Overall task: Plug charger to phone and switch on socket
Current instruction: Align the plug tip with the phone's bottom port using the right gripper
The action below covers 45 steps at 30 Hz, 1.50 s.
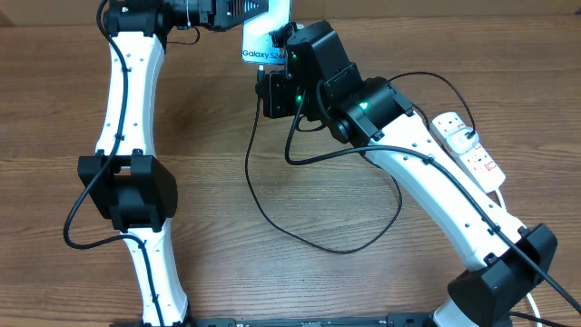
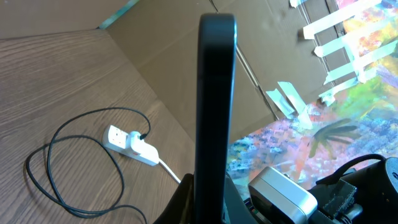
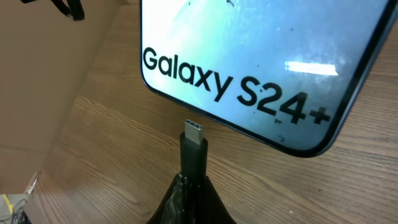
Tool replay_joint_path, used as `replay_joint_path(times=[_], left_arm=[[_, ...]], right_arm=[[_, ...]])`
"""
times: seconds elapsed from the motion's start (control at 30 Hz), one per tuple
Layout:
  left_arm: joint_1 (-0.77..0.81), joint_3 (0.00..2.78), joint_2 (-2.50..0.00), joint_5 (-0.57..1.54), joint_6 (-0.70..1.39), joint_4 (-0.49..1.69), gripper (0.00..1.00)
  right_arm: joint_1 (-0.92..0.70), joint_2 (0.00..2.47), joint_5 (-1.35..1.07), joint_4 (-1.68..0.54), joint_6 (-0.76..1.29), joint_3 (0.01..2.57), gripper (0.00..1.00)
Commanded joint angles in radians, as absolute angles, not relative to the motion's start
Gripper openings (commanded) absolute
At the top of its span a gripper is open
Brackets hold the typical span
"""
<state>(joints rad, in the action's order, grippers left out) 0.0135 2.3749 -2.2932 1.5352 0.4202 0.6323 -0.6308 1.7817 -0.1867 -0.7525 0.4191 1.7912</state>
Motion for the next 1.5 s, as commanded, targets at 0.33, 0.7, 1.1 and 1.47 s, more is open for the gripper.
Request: replay_joint_path(times=[0.33, 0.7, 1.1, 1.47], left_arm=[[0.021, 2.383, -2.289, 1.579, 0.435, 0.631, 0.04], [0.021, 2.383, -2.289, 1.58, 0.45, 0.63, 0.04], [0.02, 2.383, -2.289, 1.58, 0.449, 0.627, 0.04], [0.021, 2.383, -2.289, 1.58, 0.441, 0.624, 0.04]], right_arm=[[-0.627, 1.777, -0.159, -0.757, 0.423, 1.799, 0.04], [-0.627, 1.777, -0.132, -0.768, 0.423, 1.799, 0.04], [-0.627, 1.777, -0.159, -0.764, 0.423, 1.799, 0.04], [-0.627, 1.777, -0.16, -0.748, 0.423, 1.799, 0.04]])
